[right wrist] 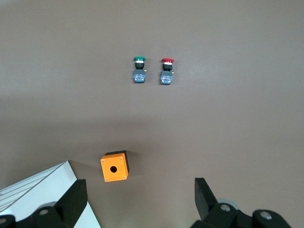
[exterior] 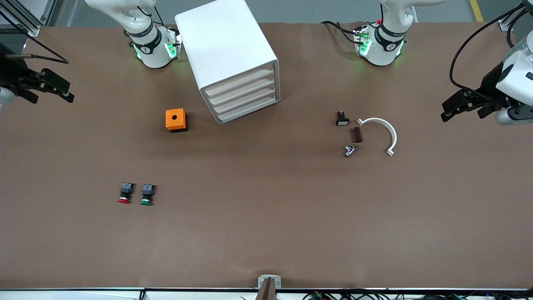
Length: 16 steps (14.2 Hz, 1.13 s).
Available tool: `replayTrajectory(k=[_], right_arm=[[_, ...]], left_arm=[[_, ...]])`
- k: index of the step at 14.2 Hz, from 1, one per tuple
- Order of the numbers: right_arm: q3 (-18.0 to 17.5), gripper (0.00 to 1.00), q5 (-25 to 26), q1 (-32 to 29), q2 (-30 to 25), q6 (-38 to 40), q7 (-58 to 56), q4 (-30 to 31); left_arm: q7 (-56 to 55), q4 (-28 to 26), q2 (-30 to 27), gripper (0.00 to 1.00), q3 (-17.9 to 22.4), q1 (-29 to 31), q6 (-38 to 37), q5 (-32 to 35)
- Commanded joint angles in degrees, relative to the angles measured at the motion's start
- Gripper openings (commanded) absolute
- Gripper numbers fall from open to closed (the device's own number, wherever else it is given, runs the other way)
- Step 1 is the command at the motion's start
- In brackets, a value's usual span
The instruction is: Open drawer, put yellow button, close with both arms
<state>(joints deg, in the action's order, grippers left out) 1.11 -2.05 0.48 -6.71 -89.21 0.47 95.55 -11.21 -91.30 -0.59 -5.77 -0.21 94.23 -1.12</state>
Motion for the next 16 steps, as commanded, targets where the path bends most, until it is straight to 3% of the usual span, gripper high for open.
replayTrajectory(k=[1, 16], right_arm=[[-0.05, 1.00, -0.50, -0.65, -1.11, -0.26, -0.99, 0.87], [0.04, 1.00, 0.90, -1.27, -1.11, 0.18, -1.17, 0.87]], left_arm=[[-0.30, 1.12, 0.42, 1.00, -0.30, 0.04, -0.45, 0.77], [6.47, 1.47, -0.11, 1.00, 0.32, 0.65, -1.60, 1.12]])
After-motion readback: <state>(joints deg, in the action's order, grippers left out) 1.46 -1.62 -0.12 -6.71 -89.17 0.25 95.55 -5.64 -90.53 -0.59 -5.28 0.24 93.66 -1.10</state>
